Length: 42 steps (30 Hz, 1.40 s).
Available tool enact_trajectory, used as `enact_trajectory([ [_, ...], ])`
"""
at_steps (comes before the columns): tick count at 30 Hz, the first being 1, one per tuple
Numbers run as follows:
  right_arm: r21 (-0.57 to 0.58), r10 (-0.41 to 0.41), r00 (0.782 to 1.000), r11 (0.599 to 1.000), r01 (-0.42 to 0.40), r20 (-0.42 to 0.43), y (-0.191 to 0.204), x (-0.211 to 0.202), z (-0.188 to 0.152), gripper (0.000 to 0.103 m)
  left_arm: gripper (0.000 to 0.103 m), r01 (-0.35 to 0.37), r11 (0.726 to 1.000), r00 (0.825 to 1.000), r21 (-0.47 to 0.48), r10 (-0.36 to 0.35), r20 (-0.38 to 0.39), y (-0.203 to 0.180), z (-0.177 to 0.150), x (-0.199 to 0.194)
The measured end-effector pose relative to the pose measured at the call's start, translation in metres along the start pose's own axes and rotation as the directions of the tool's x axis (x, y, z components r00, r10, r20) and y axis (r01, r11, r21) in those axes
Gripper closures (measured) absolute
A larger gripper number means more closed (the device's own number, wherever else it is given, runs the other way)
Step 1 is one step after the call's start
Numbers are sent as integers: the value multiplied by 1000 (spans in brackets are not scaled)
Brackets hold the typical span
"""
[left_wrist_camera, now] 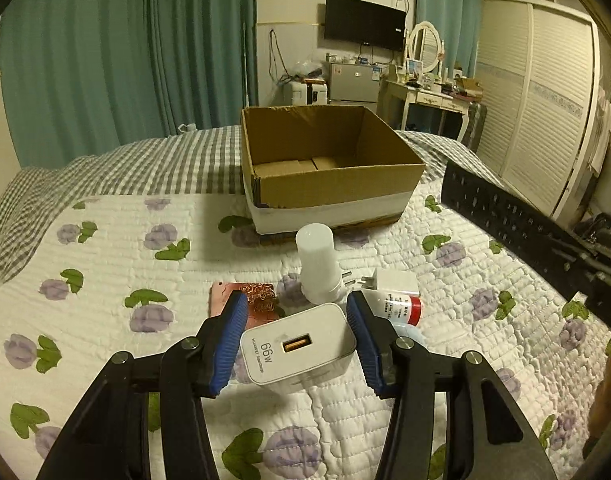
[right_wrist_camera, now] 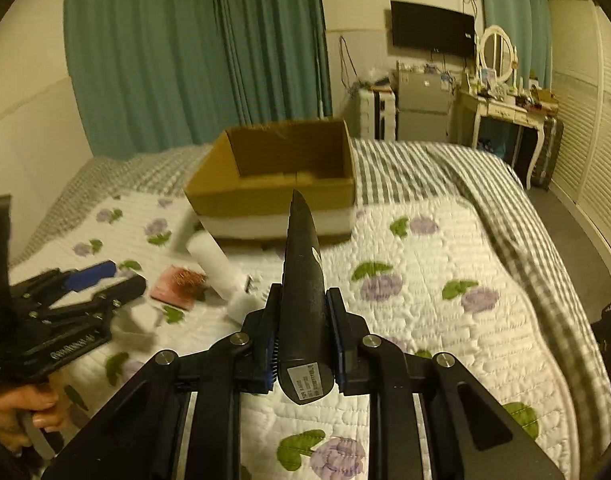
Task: Organize rigid objects
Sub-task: 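Close the left tool on the white charger while the right tool grasps the black remote, then carry charger and remote into the box and open both tools to release them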
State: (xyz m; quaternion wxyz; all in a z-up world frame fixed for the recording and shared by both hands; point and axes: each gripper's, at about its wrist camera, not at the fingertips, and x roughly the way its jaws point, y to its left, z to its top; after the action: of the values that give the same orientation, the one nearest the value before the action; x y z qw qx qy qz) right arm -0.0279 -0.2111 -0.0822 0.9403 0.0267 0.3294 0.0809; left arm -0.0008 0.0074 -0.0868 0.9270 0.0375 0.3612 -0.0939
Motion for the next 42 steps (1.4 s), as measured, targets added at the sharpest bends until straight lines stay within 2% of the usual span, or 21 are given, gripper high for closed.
enact_trajectory([
  [4,-11,9,1000,1000,-9,24,8,-8,7,84,51,3,1000,1000,-23,-3,-15,3,-3,2],
  [11,-14,26,998,1000,-25,63,15,-18,20,84,51,3,1000,999,-23,-2,45,5,14,-15],
  [17,-24,17,994,1000,-15,110,13,-30,43,84,51,7,1000,991,-23,-4,136,6,49,-37],
  [28,-85,20,979,996,-2,204,13,-38,112,84,51,61,998,959,-12,-56,277,1,121,-57],
  [35,-119,37,979,993,-13,198,17,-12,147,84,51,63,998,952,-24,-53,301,5,161,-31],
  [42,-158,43,989,987,-20,142,18,43,161,84,51,74,997,963,-36,-62,261,14,189,27],
])
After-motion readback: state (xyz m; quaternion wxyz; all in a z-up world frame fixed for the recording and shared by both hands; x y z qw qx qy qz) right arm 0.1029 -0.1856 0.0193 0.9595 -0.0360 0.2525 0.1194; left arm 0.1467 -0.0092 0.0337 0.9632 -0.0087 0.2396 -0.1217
